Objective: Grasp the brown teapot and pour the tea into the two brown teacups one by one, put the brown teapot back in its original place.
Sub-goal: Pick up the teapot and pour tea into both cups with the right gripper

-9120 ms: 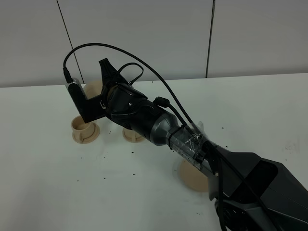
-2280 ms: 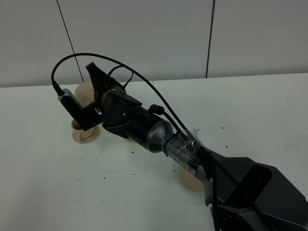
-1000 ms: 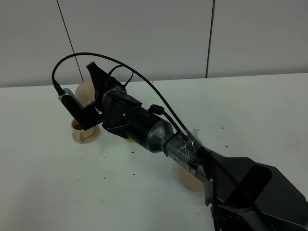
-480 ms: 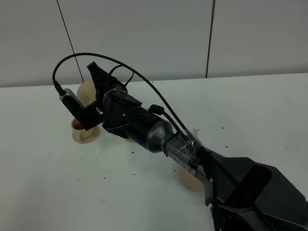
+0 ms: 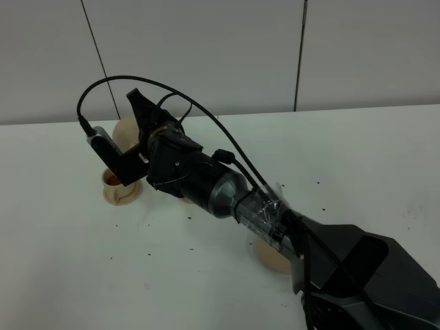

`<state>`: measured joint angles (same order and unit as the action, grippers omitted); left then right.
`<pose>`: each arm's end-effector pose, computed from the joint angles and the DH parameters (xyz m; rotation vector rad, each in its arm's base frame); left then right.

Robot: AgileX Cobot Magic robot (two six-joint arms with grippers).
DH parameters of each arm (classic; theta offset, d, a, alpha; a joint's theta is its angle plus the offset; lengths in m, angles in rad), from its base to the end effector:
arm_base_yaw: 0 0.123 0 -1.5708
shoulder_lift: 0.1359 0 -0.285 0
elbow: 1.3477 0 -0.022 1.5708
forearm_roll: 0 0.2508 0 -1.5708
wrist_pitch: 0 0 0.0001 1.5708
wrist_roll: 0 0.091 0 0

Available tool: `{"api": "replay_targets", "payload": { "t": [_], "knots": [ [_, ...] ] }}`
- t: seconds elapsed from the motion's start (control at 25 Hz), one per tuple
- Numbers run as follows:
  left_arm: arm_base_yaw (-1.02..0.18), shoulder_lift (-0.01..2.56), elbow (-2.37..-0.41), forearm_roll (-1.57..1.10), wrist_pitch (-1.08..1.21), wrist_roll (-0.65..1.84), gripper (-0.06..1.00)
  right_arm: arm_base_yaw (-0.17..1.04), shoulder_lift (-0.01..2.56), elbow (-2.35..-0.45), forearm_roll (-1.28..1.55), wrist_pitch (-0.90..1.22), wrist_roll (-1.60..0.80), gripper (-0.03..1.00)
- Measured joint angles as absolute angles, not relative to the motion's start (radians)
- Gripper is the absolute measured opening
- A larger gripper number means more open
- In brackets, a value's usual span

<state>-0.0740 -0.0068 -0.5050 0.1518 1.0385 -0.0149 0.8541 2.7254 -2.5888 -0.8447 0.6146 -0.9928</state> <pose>-0.0052 0.0123 0.2812 0.0532 2.0027 0.1237 0.4224 0.4250 0.1729 -1.9803 0.8630 -0.9886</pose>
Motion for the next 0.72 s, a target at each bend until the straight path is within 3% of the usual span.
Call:
{"api": "replay_targets", "payload": {
  "t": [0.72],
  "knots": [
    [-0.074, -0.007, -0.505, 0.152, 1.039, -0.015, 0.23, 0.854, 2.725, -2.589, -0.845, 0.623, -0.988, 0.1]
  ]
}}
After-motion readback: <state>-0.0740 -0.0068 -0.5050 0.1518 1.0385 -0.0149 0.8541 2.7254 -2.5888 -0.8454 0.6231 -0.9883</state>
